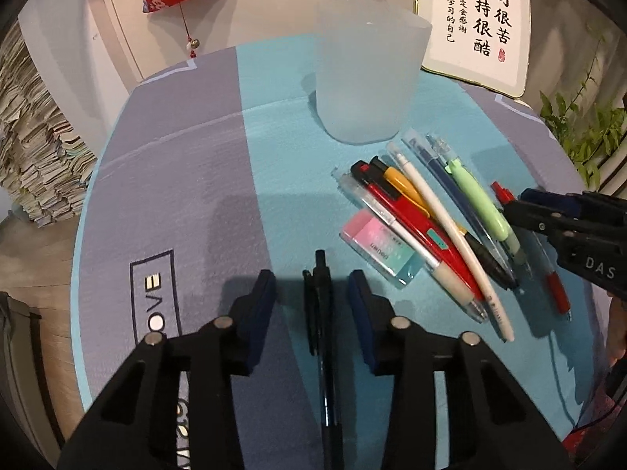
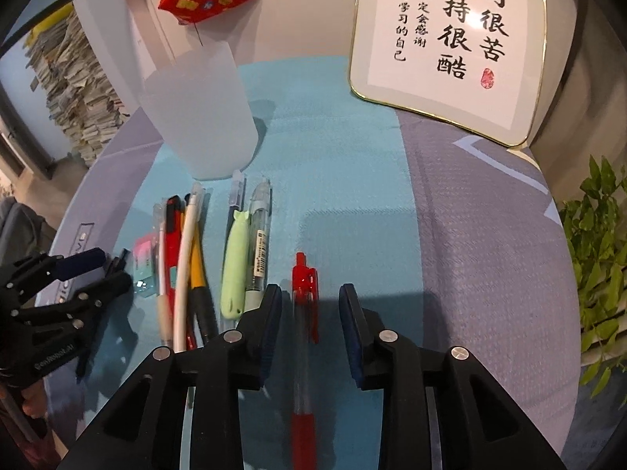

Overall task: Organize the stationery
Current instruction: 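Lift the black pen with the left gripper while the right gripper lifts the red pen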

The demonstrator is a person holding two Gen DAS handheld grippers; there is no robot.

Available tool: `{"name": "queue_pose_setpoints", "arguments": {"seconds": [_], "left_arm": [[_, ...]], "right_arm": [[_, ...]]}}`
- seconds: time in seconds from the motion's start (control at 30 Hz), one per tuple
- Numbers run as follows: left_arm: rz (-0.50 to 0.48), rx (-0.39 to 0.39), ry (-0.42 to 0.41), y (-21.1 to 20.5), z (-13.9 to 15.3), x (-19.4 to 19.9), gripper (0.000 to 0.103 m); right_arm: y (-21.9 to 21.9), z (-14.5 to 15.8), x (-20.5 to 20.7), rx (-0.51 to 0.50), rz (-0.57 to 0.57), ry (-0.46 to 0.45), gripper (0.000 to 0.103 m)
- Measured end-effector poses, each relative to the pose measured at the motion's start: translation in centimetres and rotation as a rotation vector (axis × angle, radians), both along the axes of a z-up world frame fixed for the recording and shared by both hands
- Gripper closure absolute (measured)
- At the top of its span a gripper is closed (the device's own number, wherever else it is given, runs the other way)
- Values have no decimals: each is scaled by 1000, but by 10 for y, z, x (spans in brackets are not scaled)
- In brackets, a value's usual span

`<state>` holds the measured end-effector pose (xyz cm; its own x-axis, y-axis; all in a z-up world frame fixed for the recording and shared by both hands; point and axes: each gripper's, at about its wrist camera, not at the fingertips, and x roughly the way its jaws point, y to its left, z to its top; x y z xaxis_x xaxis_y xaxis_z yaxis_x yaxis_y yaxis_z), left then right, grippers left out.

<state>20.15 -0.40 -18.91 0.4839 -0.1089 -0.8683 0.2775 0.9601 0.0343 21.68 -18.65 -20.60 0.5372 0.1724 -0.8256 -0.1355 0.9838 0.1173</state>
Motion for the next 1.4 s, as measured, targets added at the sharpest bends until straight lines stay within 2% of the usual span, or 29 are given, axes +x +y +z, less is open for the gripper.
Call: {"name": "queue_pose_setpoints", "arguments": {"seconds": [0.1,0.17,0.23,0.3,0.37,0.5,0.73,1.1,1.4], "left_arm": [[-4,9,-8,-4,-1,0,68],[-10,3,-11,-5,-1,1,75],[-29,-2,-7,-9,-1,0,89],[-36,25,-19,-14,-1,-2,89],[-32,23,-22,-14,0,-3,89],[-19,4,-58,-7,14,-9,89],[6,-22,-156,-2,49,-23,89],[1,-45,-281,-2,92,-44,89],[-2,-59,-409,-13,144,-29,89]], "right_arm": [[2,1,4,-10,5,-4,73],[4,1,6,-28,11,-5,73],[9,0,6,-57,17,-7,73],[15,1,8,-91,22,-6,76],[15,2,8,-57,29,3,88],[3,13,2,16,-6,-10,88],[-8,52,-20,85,-24,-99,88],[-4,92,-53,102,-18,-240,88],[-8,102,-62,112,-31,-287,88]]}}
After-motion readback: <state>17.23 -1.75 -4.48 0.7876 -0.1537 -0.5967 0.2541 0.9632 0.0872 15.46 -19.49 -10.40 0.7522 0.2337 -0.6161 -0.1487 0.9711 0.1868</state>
